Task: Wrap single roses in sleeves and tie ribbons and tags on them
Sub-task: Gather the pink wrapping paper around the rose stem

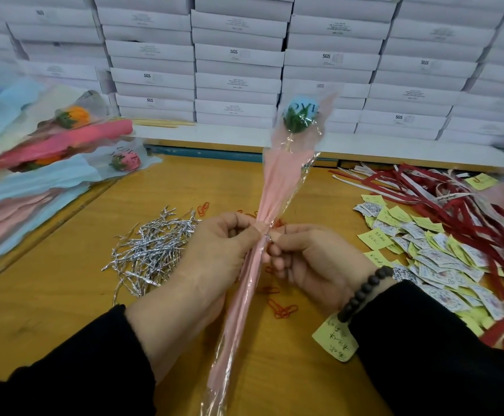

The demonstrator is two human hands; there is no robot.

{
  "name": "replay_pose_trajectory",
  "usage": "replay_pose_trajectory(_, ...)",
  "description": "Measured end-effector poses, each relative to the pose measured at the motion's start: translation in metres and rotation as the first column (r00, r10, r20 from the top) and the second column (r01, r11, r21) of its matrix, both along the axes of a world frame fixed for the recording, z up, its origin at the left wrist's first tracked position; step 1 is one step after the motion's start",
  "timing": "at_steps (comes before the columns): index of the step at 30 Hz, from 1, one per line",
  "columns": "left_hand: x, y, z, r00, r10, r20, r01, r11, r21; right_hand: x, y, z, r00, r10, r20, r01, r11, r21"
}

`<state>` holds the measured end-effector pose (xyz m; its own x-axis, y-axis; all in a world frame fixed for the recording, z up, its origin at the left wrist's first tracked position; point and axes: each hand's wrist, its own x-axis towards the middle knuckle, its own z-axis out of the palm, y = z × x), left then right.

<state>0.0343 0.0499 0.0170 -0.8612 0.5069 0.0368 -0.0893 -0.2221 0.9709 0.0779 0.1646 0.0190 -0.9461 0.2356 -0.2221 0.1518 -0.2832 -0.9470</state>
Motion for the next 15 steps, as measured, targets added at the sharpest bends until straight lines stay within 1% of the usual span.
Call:
replay_pose_trajectory(1,0.001,0.000,0.000,1.000,0.004,0.006,-0.004,1.000,0.004,0.000,0.000,-0.001,1.000,-0.016,-0.012,0.016,1.000,-0.013)
replay_pose_trajectory(3,0.001,0.001,0.000,1.000,0.022,0.005,-0.022,1.000,0.001,0.000,-0.001,-0.003,0.993,-0.091,-0.074,0.095,0.994,0.062)
replay_pose_trajectory(4,0.000,0.001,-0.001,0.999,0.038,0.000,-0.038,0.999,-0.007,0.000,-0.002,-0.004,0.985,-0.131,-0.114,0.147,0.978,0.148)
replay_pose_trajectory(5,-0.001,0.001,-0.001,0.998,0.058,-0.008,-0.058,0.998,-0.022,0.000,-0.003,-0.005,0.974,-0.164,-0.157,0.202,0.940,0.273)
replay_pose_trajectory(6,-0.002,0.001,-0.002,0.997,0.079,-0.018,-0.080,0.996,-0.039,-0.001,-0.004,-0.006,0.960,-0.192,-0.203,0.263,0.867,0.424)
replay_pose_trajectory(7,-0.003,0.000,-0.002,0.995,0.098,-0.024,-0.099,0.994,-0.050,-0.001,-0.005,-0.008,0.945,-0.207,-0.255,0.318,0.765,0.560)
replay_pose_trajectory(8,-0.005,0.000,-0.002,0.993,0.114,-0.026,-0.115,0.992,-0.054,-0.001,-0.006,-0.009,0.932,-0.193,-0.305,0.353,0.669,0.654)
replay_pose_trajectory(9,-0.006,0.000,-0.001,0.992,0.128,-0.023,-0.129,0.990,-0.054,-0.001,-0.008,-0.010,0.926,-0.153,-0.346,0.366,0.595,0.715)
replay_pose_trajectory(10,-0.007,-0.001,-0.001,0.990,0.140,-0.018,-0.140,0.989,-0.051,0.000,-0.010,-0.011,0.923,-0.103,-0.371,0.365,0.543,0.756)
replay_pose_trajectory(12,-0.008,-0.001,0.000,0.988,0.154,-0.014,-0.154,0.987,-0.047,0.001,-0.012,-0.013,0.920,-0.032,-0.390,0.357,0.479,0.802)
replay_pose_trajectory(15,-0.006,-0.001,0.000,0.989,0.145,-0.010,-0.145,0.988,-0.045,0.001,-0.011,-0.015,0.912,-0.025,-0.409,0.381,0.421,0.824)
